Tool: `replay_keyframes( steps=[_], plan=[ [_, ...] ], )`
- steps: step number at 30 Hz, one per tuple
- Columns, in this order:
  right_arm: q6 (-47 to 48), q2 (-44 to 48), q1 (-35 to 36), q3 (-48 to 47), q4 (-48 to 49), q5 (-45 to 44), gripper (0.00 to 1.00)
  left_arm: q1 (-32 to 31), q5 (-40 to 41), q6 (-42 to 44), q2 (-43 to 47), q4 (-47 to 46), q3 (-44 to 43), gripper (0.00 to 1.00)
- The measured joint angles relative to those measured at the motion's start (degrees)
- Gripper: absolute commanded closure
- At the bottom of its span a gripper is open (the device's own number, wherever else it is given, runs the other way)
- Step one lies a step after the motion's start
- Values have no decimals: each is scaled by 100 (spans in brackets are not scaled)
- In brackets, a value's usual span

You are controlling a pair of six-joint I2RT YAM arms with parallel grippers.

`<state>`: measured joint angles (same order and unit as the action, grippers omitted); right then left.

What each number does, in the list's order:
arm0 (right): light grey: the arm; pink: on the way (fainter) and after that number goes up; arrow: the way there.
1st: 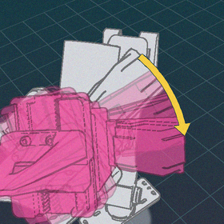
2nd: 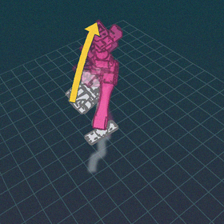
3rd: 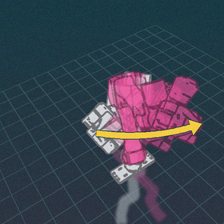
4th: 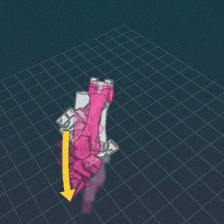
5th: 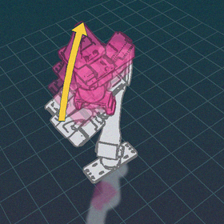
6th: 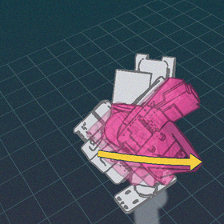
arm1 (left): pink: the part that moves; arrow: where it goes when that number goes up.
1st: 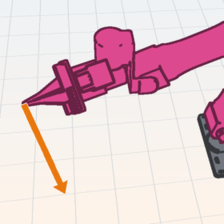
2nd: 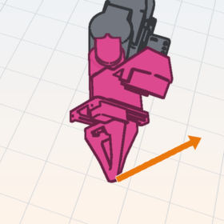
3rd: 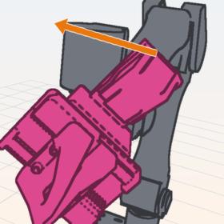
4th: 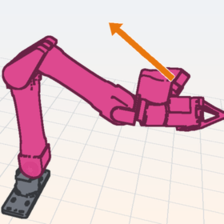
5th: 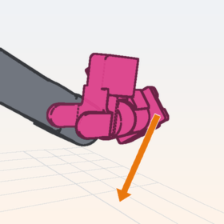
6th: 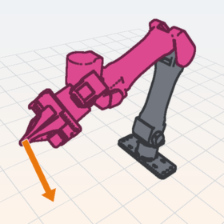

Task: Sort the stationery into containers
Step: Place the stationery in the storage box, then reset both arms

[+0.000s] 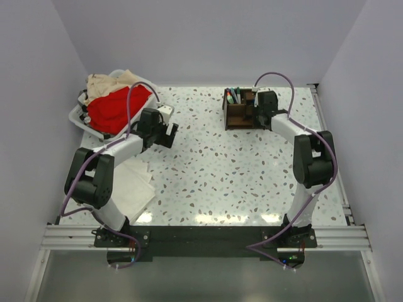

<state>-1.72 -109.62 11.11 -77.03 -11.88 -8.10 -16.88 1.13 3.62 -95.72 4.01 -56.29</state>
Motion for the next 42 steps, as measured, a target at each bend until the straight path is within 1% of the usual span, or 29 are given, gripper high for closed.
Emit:
replay_keyframes(
  steps=[7,8,9,11,12,14,18,28,33,36,37,38,40,41,42],
  plan=[
    [-175,-177,0,-192,76,-212,100,-2,4,0,-15,4,-33,1],
    [-205,-179,0,-201,79,-269,95,-2,4,0,-15,7,-39,1],
    [-225,-179,0,-201,79,-291,82,-2,4,0,-15,2,-42,1],
    [-251,-181,0,-205,85,-315,71,-2,7,0,-15,4,-48,1],
    [-262,-188,0,-210,85,-328,59,-2,7,2,-15,4,-50,1],
    [-306,-223,0,-227,101,-343,54,-2,9,2,-17,4,-50,1],
    [-356,-262,24,-256,127,-299,41,-2,7,0,-17,7,-50,1],
    [-400,-160,35,-199,61,-282,41,-2,-2,0,-17,4,-50,1],
    [-463,369,4,212,-122,-291,41,-2,-33,0,-17,2,-50,1],
    [-509,761,-7,472,-245,-291,39,-7,-44,0,-17,0,-50,1],
    [-518,881,-13,544,-284,-289,37,-7,-44,0,-15,0,-50,1],
    [-520,1012,-22,621,-326,-289,35,-13,-44,0,-15,-2,-50,1],
    [-520,1255,-33,730,-426,-282,23,-20,-46,2,-13,-2,-50,0],
    [-514,1486,-81,765,-485,-243,2,-28,-96,2,4,-2,-50,0],
    [-514,1486,-81,765,-485,-243,1,-31,-98,2,7,0,-50,0]
  ],
)
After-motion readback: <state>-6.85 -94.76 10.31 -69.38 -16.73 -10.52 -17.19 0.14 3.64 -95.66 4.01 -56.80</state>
